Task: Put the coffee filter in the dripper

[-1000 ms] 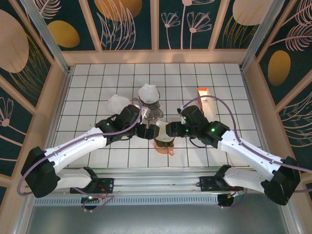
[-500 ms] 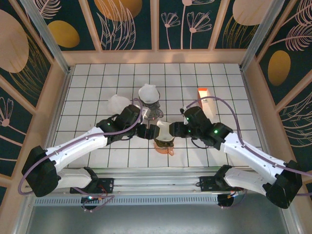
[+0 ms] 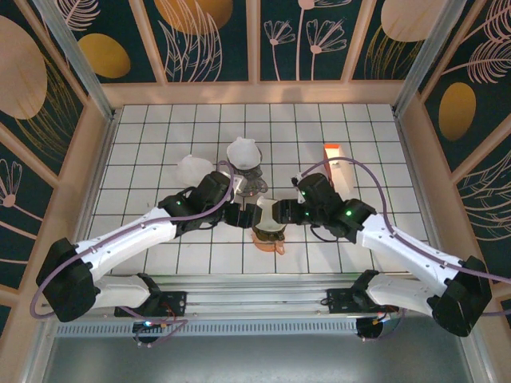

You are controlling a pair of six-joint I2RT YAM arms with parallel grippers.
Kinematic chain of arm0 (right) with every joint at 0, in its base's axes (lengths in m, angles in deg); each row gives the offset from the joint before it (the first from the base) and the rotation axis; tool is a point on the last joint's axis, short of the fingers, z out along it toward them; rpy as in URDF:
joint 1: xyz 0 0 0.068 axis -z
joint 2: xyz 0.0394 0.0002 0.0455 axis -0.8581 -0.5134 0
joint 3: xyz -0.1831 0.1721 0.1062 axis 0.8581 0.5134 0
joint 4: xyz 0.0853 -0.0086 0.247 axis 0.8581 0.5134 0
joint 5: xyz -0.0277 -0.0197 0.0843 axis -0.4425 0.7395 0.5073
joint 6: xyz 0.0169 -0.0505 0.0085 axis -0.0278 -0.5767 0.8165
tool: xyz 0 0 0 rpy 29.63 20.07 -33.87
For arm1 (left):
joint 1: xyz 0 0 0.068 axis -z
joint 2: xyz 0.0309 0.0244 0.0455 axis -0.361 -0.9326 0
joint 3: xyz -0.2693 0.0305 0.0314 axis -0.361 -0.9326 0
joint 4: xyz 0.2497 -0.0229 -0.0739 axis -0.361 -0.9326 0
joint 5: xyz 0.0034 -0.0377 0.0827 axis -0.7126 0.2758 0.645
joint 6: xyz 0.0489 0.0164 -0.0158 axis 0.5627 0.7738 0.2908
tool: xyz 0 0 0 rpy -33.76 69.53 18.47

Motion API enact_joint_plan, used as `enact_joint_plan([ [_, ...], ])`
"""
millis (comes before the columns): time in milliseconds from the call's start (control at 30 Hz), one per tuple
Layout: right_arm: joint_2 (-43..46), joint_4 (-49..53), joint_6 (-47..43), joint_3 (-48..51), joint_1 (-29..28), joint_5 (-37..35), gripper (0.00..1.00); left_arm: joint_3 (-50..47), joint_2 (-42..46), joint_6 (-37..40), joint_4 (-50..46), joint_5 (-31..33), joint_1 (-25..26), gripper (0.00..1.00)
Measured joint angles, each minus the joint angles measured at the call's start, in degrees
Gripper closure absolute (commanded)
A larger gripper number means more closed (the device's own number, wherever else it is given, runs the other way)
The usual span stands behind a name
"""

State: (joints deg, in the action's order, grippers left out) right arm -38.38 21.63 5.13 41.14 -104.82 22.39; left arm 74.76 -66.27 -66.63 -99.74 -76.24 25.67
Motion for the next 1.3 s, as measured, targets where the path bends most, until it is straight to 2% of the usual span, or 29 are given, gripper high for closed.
enact_joint_plan([
  [400,-6.9,-1.2,-0.4,-0.1,-1.0,1.1,0.29,0.0,-0.1,0.0,0.0,0.0,0.0,0.05],
  [767,-11.7,0.7,-1.7,-4.1,-1.9,0.7,0.3,0.0,-0.1,0.0,0.1,0.0,0.0,0.05],
  [1300,-13.5,2.3,-1.7,-4.7,-2.7,0.5,0.3,0.0,-0.2,0.0,0.9,0.0,0.0,0.05],
])
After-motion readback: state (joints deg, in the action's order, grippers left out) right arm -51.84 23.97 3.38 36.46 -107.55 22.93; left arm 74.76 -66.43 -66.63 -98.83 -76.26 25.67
